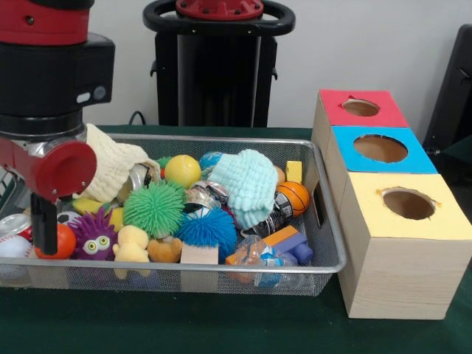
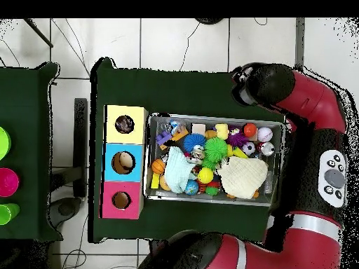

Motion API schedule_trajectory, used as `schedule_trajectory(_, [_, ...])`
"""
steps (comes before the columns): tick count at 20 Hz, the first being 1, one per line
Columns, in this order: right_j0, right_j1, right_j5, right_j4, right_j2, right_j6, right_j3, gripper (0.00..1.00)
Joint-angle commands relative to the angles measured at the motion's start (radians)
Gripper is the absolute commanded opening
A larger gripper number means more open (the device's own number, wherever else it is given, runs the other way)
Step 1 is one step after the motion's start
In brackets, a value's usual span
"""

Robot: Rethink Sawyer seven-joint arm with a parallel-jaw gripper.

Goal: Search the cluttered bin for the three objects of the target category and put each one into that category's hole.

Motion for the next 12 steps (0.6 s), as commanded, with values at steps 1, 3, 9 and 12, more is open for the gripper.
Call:
schedule_trajectory(1, [-0.030,0.021,-0.019,-0.103,0.142,-0.318,0.082,0.00])
schedule_trajectory(3, [-0.039,0.022,-0.034,-0.118,0.154,-0.323,0.098,0.00])
schedule_trajectory(9, [-0.058,-0.043,-0.020,-0.148,0.173,-0.320,0.174,0.00])
schedule_trajectory(12, [-0.064,-0.060,-0.002,-0.160,0.178,-0.310,0.203,0.00])
